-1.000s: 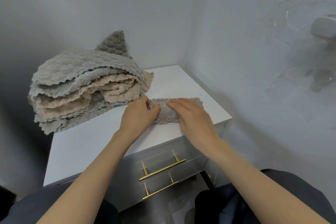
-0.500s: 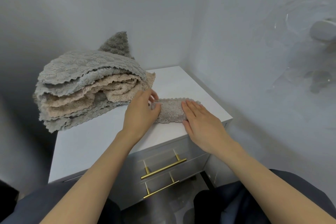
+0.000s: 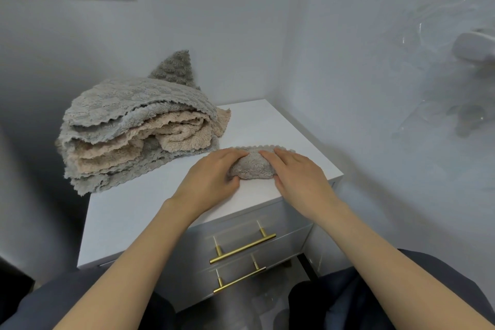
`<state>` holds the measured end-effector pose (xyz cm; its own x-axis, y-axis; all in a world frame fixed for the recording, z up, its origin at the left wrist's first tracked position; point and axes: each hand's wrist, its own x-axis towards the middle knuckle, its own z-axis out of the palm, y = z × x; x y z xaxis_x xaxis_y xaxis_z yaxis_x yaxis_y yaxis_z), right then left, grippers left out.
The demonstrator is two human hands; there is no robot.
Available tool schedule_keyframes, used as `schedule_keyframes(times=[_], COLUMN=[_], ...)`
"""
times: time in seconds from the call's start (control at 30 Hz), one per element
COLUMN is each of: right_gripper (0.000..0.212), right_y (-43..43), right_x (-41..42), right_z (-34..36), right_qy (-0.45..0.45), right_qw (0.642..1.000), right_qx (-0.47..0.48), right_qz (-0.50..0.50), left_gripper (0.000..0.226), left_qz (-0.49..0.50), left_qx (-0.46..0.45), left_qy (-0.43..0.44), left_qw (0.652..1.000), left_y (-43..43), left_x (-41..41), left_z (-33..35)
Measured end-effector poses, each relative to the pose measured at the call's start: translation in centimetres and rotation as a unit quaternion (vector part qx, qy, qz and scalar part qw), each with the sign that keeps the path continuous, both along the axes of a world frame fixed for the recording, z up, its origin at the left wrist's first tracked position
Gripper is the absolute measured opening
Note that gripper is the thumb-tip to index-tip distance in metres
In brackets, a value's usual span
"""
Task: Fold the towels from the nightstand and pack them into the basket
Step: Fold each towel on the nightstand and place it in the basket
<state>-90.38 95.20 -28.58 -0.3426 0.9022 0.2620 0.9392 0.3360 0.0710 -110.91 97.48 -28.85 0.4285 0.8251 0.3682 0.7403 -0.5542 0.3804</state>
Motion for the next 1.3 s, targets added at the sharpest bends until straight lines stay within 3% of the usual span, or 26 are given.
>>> schedule_keyframes(times=[0.13,0.23,0.43,0.53,0.67,0.87,1.0,1.2,1.3], right_gripper=[0.045,0.039,0.017,0.03,0.034,0.034,0.032,0.031,0.025], right_y=[0.6,1.2,1.4,1.8,2.3,2.5,2.5,2.0,1.6], right_x=[0.2,0.6,0.6,0.4,0.3,0.0,-0.2,-0.5,-0.5], right_z=[0.8,1.3,2.1,2.5,3.0,3.6,3.9,3.8,3.6], right_qy=[0.119,0.15,0.277,0.272,0.234,0.199,0.186,0.176,0.182], right_qw=[0.993,0.987,0.947,0.943,0.944,0.936,0.931,0.939,0.942], right_qx=[-0.016,-0.065,-0.162,-0.187,-0.227,-0.28,-0.304,-0.289,-0.28], right_qz=[0.003,0.002,-0.001,-0.024,-0.05,-0.071,-0.077,-0.054,-0.039], left_gripper=[0.033,0.021,0.033,0.037,0.039,0.028,0.022,0.021,0.017], left_qz=[-0.026,-0.015,0.013,0.05,0.092,0.073,0.043,0.015,-0.003], left_qx=[-0.057,-0.139,-0.23,-0.236,-0.21,-0.24,-0.257,-0.205,-0.223], left_qy=[-0.08,-0.124,-0.158,-0.132,-0.035,0.003,-0.038,-0.057,-0.118], left_qw=[0.995,0.982,0.96,0.961,0.973,0.968,0.965,0.977,0.968], left_y=[0.3,0.5,0.8,1.0,1.2,1.3,1.1,0.4,-0.1], left_x=[0.2,0.2,0.3,0.6,0.9,0.7,0.1,-0.2,-0.1], left_z=[0.4,0.7,1.0,1.1,1.6,2.2,2.3,2.3,2.1])
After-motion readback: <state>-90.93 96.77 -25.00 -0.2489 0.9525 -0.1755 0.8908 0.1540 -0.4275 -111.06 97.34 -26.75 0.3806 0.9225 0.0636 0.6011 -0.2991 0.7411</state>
